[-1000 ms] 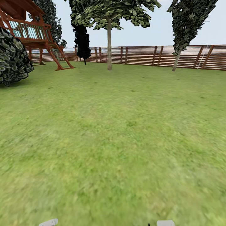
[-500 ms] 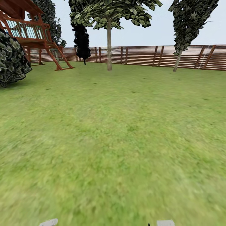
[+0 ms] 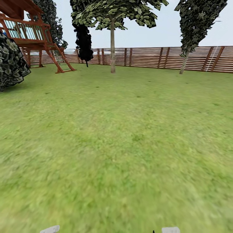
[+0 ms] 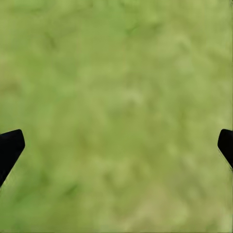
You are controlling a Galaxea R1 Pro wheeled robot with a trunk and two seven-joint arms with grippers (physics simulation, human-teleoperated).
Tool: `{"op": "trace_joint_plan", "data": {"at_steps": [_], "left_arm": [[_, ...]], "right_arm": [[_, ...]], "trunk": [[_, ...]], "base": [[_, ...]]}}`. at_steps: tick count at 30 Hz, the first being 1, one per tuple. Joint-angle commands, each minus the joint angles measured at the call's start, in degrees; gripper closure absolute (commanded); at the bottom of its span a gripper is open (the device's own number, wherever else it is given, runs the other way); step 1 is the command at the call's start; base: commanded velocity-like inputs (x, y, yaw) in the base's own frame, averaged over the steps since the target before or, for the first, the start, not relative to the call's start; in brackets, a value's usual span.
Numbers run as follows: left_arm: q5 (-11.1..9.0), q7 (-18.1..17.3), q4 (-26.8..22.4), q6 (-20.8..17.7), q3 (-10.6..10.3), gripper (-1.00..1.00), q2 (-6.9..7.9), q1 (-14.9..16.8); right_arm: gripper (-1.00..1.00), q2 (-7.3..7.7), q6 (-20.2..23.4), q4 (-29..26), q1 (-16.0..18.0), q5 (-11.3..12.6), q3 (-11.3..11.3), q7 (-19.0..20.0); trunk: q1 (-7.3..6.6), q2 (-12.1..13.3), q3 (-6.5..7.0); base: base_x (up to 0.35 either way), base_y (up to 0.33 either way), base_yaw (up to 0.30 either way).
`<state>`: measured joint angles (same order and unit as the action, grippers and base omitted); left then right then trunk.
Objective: In the garden, pick up the pesticide atomizer on the floor and spray pesticide onto both trees until each tree trunk is fully covered.
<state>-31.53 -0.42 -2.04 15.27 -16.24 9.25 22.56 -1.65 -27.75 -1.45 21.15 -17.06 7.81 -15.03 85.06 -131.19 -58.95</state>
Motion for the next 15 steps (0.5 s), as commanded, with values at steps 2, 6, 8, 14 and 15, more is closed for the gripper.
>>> {"op": "trace_joint_plan", "data": {"at_steps": [2,6,8,14,15], "left_arm": [[-0.47,-0.10,0.02,0.19,-0.50,1.00,0.01,0.02],[-0.45,-0.11,0.02,0.17,-0.50,1.00,0.00,0.02],[-0.43,-0.11,0.02,0.17,-0.53,1.00,0.01,0.02],[-0.51,-0.11,0.02,0.16,-0.52,1.00,-0.02,0.02],[-0.53,-0.11,0.02,0.18,-0.51,1.00,-0.02,0.02]], "right_arm": [[-1.00,-0.02,-0.16,0.05,0.03,-0.61,0.45,-0.26],[-1.00,-0.02,-0.16,0.05,0.03,-0.61,0.45,-0.26],[-1.00,-0.02,-0.16,0.06,0.03,-0.61,0.45,-0.26],[-1.00,-0.02,-0.13,0.05,0.03,-0.61,0.45,-0.26],[-1.00,-0.02,-0.16,0.05,0.03,-0.61,0.47,-0.26]], "trunk": [[0.03,-0.02,-0.05],[0.03,-0.02,-0.05],[0.03,-0.02,-0.05],[0.03,-0.02,-0.05],[0.03,-0.02,-0.05]], "base": [[0.340,0.000,0.000],[0.340,0.000,0.000],[0.340,0.000,0.000],[0.340,0.000,0.000],[0.340,0.000,0.000]]}}
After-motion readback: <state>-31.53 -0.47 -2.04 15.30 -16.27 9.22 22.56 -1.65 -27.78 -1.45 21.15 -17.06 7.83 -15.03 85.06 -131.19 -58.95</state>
